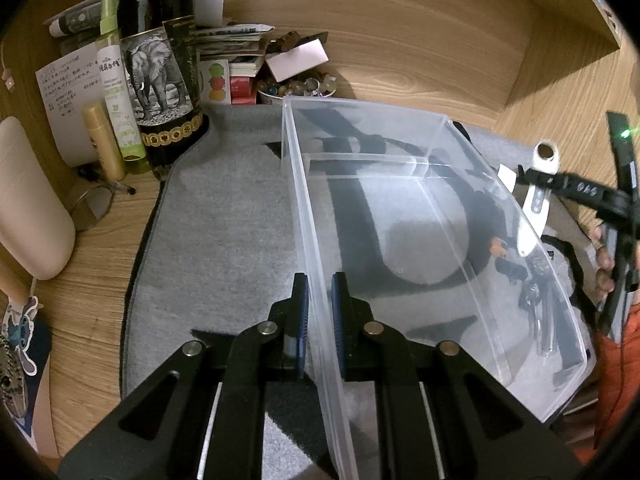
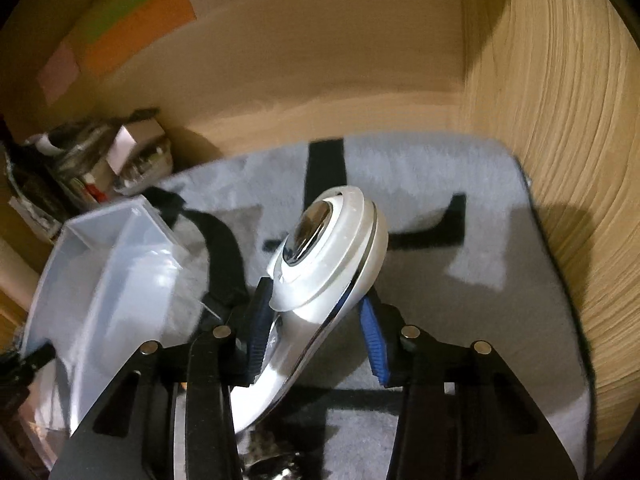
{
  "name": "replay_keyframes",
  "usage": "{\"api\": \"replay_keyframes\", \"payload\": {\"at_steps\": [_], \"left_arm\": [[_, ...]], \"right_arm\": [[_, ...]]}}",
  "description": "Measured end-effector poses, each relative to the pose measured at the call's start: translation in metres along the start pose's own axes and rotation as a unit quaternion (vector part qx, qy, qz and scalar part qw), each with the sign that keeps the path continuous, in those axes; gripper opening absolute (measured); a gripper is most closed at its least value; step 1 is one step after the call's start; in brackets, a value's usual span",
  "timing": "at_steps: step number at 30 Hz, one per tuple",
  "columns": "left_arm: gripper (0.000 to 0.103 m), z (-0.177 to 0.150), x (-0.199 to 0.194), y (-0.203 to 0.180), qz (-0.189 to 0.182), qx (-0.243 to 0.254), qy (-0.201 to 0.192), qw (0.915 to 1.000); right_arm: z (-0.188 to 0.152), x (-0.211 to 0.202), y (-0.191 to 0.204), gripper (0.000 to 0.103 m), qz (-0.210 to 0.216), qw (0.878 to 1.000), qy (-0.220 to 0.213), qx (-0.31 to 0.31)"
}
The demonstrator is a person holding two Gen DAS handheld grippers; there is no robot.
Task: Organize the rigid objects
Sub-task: 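Lift the white device with the right gripper and lower it into the box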
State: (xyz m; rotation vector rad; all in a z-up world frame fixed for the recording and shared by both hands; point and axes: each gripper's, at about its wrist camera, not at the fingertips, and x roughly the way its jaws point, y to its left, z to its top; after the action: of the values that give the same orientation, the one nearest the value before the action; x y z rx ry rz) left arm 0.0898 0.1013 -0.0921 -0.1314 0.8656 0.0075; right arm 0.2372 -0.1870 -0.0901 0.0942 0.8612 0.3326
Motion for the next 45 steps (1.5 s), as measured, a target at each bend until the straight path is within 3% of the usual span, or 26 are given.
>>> {"api": "replay_keyframes", "payload": {"at_steps": [4, 15, 22, 27, 34, 45], "left_arm": [[0.012, 0.001, 0.0, 0.0, -0.001, -0.003, 0.004, 1.0], [0.011, 0.002, 0.0, -0.001, 0.01, 0.003, 0.004, 0.9999], [0.011, 0.003, 0.001, -0.003, 0.014, 0.004, 0.004, 0.9999], [0.011, 0.003, 0.002, 0.0, 0.006, -0.001, 0.008, 1.0], [0.011, 0.002, 0.003, 0.001, 0.003, -0.001, 0.006, 1.0], [0.011, 0.002, 0.002, 0.0, 0.002, 0.003, 0.006, 1.0]], "right_arm": [[0.011, -0.023, 0.011, 0.032, 0.009, 0.999, -0.03, -0.013], [0.031, -0.077, 0.054, 0.032, 0.051, 0.993, -0.092, -0.057], [0.03, -0.095, 0.091, 0.032, 0.099, 0.985, -0.103, -0.101], [0.021, -0.086, 0.121, 0.032, 0.117, 0.98, -0.081, -0.137], [0.001, -0.042, 0.153, 0.032, 0.121, 0.976, -0.015, -0.18], [-0.007, 0.004, 0.179, 0.032, 0.112, 0.967, 0.058, -0.222]]}}
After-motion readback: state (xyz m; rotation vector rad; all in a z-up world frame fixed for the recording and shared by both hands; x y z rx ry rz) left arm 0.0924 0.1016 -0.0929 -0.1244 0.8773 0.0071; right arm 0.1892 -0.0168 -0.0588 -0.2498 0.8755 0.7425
